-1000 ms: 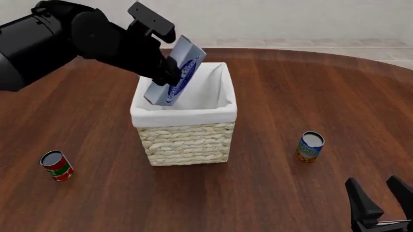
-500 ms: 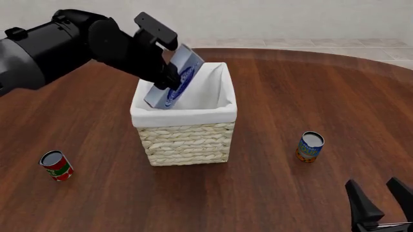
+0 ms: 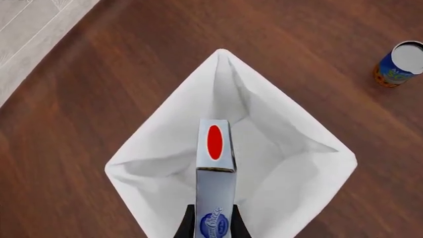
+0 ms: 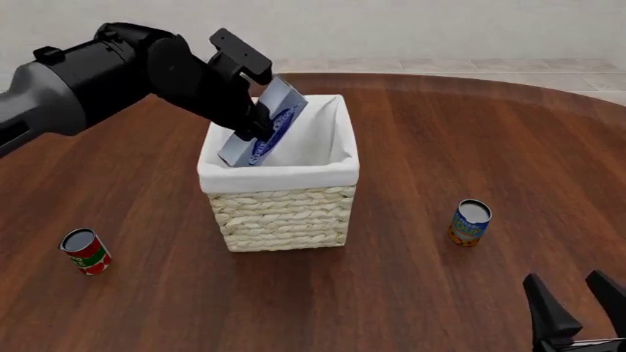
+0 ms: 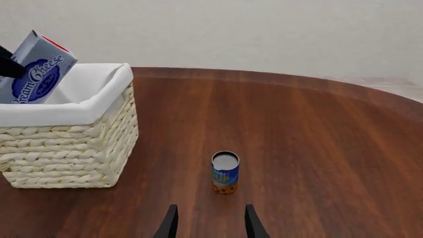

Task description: Pick up the cream cheese box, and put it in the basket.

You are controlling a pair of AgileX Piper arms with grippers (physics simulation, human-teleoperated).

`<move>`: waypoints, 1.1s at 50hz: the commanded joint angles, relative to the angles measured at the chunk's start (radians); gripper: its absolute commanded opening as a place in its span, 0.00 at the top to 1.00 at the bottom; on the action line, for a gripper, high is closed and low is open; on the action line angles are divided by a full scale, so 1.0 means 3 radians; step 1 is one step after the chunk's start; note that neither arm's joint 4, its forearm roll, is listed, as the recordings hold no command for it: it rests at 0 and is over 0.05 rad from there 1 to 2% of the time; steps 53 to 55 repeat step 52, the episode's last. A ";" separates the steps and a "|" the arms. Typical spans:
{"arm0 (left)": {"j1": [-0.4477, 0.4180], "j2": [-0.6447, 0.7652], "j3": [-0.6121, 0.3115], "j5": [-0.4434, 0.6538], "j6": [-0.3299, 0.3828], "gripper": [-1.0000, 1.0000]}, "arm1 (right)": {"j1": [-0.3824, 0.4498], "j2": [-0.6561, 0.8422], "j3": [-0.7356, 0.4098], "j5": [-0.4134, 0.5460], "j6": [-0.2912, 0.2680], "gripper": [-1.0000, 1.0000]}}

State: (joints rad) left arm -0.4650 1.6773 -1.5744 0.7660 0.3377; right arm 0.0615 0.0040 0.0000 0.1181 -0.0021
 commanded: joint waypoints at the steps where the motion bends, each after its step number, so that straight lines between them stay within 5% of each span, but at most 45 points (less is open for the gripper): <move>1: -0.0029 0.0023 -0.0045 0.0028 0.0124 1.00 | 0.0004 -0.0008 0.0000 0.0014 -0.0001 0.00; 7: -0.0013 0.0036 -0.0083 0.0032 0.0165 1.00 | 0.0006 -0.0011 0.0000 0.0016 0.0002 0.00; 8: -0.0017 0.0034 -0.0083 0.0030 0.0167 0.00 | 0.0006 -0.0011 0.0000 0.0018 0.0002 0.00; 35: -0.0041 -0.0110 -0.0012 -0.0018 0.0158 0.00 | 0.0008 -0.0012 0.0000 0.0024 0.0001 0.00; 55: -0.0204 -0.1030 0.0445 -0.0056 0.0088 0.00 | 0.0011 -0.0013 0.0000 0.0010 0.0009 0.00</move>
